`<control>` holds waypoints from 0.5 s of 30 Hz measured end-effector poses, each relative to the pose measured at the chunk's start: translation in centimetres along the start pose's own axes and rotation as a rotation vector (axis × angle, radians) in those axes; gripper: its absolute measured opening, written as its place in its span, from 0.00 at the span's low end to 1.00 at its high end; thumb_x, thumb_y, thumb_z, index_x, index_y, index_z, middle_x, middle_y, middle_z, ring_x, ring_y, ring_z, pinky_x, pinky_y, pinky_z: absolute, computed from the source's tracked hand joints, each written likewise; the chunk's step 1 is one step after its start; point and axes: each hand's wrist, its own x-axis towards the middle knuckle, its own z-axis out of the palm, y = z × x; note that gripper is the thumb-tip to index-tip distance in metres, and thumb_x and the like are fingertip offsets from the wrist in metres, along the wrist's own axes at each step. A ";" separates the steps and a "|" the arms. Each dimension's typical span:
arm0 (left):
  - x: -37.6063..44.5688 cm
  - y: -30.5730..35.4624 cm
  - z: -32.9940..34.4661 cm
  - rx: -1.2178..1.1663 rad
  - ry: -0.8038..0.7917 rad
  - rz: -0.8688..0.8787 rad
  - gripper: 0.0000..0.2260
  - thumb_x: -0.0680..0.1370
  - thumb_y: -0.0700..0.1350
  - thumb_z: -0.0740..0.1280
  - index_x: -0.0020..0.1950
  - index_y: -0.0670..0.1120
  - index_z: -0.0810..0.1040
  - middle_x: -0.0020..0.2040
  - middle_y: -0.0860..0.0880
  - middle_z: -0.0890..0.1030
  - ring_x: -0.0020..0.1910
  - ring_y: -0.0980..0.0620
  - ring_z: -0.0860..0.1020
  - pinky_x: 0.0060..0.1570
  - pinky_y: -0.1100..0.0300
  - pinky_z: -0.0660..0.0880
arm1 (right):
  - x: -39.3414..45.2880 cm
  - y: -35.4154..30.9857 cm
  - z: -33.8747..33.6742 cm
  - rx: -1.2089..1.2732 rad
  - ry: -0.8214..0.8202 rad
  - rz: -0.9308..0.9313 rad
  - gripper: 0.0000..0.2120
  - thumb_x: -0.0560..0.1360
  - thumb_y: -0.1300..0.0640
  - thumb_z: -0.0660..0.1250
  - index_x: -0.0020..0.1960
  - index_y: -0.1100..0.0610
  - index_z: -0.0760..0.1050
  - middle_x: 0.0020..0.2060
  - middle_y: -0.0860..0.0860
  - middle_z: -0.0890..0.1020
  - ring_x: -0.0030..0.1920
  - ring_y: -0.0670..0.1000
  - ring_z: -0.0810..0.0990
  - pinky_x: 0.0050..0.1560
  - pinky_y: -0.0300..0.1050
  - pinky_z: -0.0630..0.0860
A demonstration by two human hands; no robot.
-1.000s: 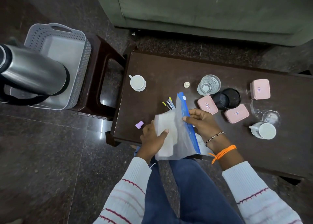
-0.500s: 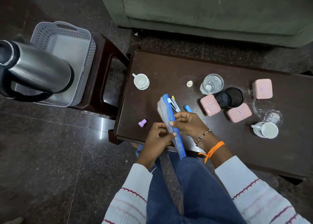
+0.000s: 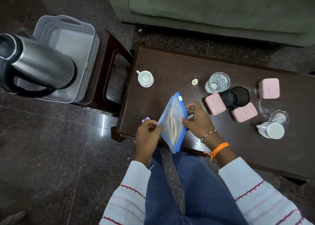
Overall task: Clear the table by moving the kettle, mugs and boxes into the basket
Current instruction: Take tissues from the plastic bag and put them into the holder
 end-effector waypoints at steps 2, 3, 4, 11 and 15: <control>0.1 0.2 -0.3 -0.041 0.138 -0.001 0.08 0.73 0.38 0.65 0.38 0.51 0.75 0.39 0.49 0.80 0.34 0.52 0.76 0.32 0.60 0.73 | -0.1 -0.1 -0.2 -0.156 0.092 -0.101 0.18 0.67 0.71 0.65 0.48 0.55 0.62 0.40 0.52 0.72 0.35 0.55 0.72 0.41 0.49 0.73; 0.3 0.4 -0.5 -0.057 0.189 0.011 0.08 0.73 0.38 0.65 0.38 0.51 0.75 0.39 0.49 0.80 0.34 0.52 0.75 0.32 0.61 0.73 | -0.2 -0.2 -0.3 -0.222 0.128 -0.153 0.19 0.66 0.71 0.63 0.48 0.55 0.60 0.40 0.52 0.71 0.38 0.57 0.72 0.42 0.50 0.72; 0.4 0.5 -0.8 -0.066 0.218 0.026 0.08 0.73 0.38 0.65 0.39 0.51 0.75 0.39 0.50 0.79 0.35 0.53 0.75 0.33 0.63 0.74 | -0.3 -0.4 -0.3 -0.283 0.155 -0.194 0.18 0.66 0.72 0.62 0.47 0.55 0.59 0.41 0.53 0.70 0.40 0.59 0.73 0.42 0.52 0.72; 0.5 1.5 -1.1 -0.082 0.098 0.118 0.11 0.75 0.37 0.64 0.46 0.54 0.79 0.44 0.54 0.82 0.41 0.60 0.79 0.36 0.71 0.75 | -1.7 -1.8 0.1 -0.812 0.247 -0.304 0.07 0.71 0.69 0.60 0.48 0.60 0.70 0.51 0.60 0.72 0.44 0.62 0.75 0.31 0.50 0.70; 0.4 2.0 -0.4 -0.062 0.048 0.181 0.11 0.76 0.36 0.64 0.51 0.51 0.79 0.45 0.55 0.82 0.40 0.66 0.79 0.35 0.73 0.74 | -2.3 -2.9 1.6 -0.797 0.169 -0.390 0.09 0.72 0.69 0.58 0.48 0.64 0.75 0.51 0.60 0.75 0.50 0.61 0.75 0.35 0.50 0.73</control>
